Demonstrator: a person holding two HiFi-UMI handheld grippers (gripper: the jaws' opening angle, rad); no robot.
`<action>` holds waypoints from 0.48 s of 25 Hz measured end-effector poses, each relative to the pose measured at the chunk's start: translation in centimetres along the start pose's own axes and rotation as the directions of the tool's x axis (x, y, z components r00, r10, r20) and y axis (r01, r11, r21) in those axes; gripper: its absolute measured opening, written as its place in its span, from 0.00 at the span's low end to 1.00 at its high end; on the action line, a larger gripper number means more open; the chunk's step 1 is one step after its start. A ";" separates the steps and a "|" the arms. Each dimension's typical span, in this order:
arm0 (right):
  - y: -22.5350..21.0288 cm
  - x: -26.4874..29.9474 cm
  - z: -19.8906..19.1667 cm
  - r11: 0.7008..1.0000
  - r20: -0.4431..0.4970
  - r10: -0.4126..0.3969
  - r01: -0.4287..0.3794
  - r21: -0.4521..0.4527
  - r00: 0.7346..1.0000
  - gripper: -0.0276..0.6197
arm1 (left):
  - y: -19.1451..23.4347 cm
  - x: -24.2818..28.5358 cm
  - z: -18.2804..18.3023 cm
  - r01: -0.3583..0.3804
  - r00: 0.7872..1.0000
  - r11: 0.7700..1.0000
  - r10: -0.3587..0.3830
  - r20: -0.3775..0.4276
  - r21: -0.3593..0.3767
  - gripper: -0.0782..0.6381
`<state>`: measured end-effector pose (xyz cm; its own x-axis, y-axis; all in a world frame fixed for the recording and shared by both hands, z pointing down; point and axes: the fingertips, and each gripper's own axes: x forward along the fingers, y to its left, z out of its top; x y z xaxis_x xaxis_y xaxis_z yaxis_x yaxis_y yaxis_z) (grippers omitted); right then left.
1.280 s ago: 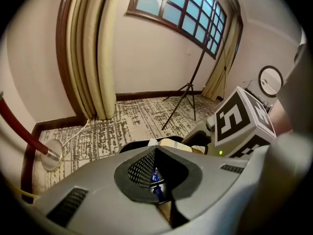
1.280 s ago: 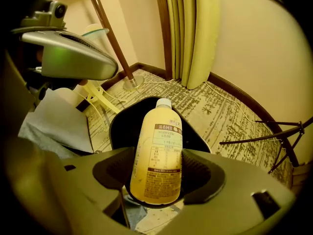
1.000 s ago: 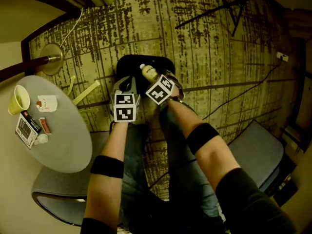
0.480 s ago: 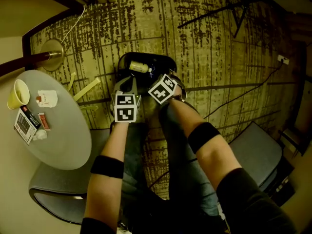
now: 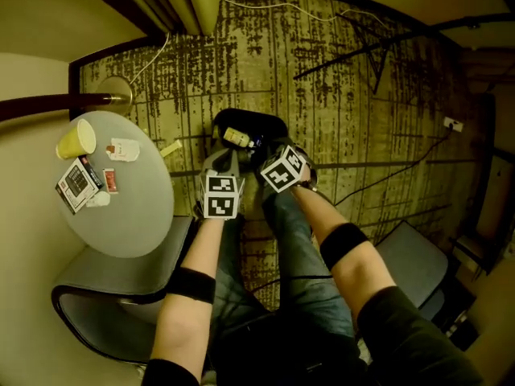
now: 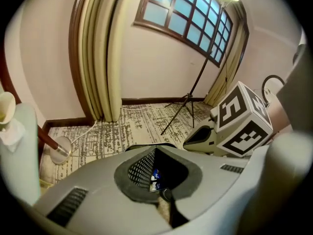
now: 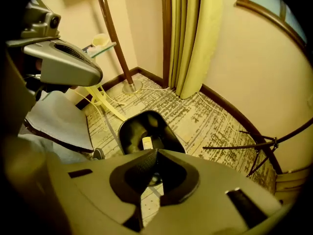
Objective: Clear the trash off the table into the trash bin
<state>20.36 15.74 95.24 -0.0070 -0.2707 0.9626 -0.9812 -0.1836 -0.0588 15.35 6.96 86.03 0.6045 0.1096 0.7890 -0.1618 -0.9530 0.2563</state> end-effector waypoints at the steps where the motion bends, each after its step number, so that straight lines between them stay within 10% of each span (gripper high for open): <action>1: 0.3 -1.7 0.7 1.000 0.009 -0.001 0.001 -0.006 1.000 0.04 | -0.4 -1.6 1.0 -0.003 1.000 1.000 0.003 0.011 -0.001 0.11; 12: 5.9 -20.2 10.7 0.988 0.167 0.038 -0.012 -0.152 0.985 0.04 | -1.4 -20.2 8.6 -0.126 0.974 0.986 0.144 0.177 -0.109 0.11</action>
<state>16.83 9.99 72.58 -0.0121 -0.4310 0.9023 -0.9990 -0.0343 -0.0297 10.04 3.65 64.90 0.7037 -0.0805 0.7060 -0.3206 -0.9227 0.2142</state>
